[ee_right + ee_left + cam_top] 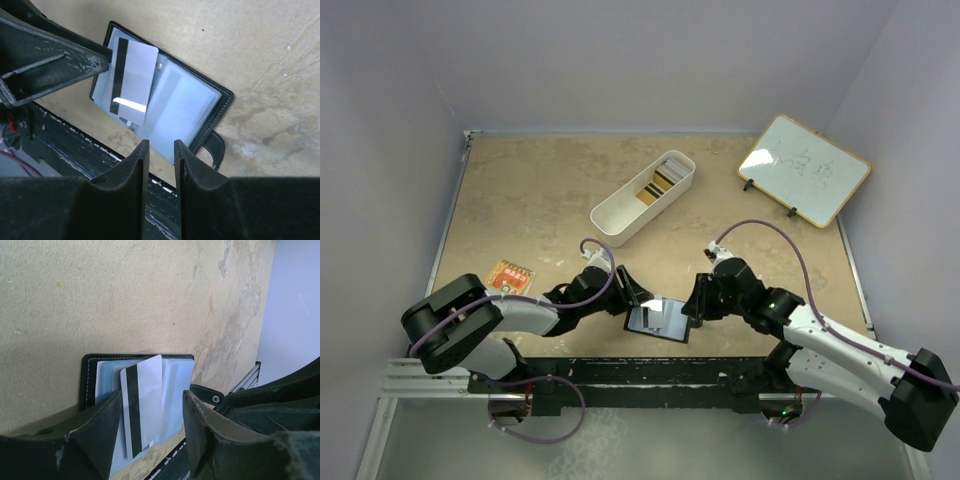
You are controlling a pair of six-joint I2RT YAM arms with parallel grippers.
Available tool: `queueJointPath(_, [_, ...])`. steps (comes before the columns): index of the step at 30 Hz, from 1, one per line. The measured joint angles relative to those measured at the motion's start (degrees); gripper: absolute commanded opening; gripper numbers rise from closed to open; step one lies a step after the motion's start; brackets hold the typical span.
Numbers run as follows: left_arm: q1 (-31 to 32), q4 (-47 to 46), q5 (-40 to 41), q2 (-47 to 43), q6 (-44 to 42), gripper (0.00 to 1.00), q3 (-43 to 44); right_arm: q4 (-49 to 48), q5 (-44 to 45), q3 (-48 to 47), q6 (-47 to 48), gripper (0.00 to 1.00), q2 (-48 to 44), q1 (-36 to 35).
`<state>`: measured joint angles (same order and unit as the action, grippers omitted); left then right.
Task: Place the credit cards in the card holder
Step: Insert the credit card into the card holder.
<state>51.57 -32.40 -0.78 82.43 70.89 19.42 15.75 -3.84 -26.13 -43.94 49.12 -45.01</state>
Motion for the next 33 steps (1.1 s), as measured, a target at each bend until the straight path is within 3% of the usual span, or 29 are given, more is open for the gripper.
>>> queueJointPath(11, [0.0, -2.6, -1.1, 0.3, 2.0, 0.46, -0.7, -12.7, -3.4, 0.9, -3.1, 0.24, 10.8, -1.0])
queueJointPath(23, [0.5, -13.8, -3.5, 5.4, 6.8, 0.4, -3.6, -28.5, -7.1, 5.4, -5.2, 0.16, 21.8, -1.1])
queueJointPath(29, [1.1, -18.4, -4.5, 7.7, 8.0, 0.23, -3.8, -30.9, -7.3, 6.6, -5.7, 0.15, 21.8, -1.1])
queueJointPath(33, [1.2, -19.6, -4.8, 8.2, 8.0, 0.02, -4.2, -30.6, -7.0, 6.8, -5.7, 0.16, 21.3, -1.1])
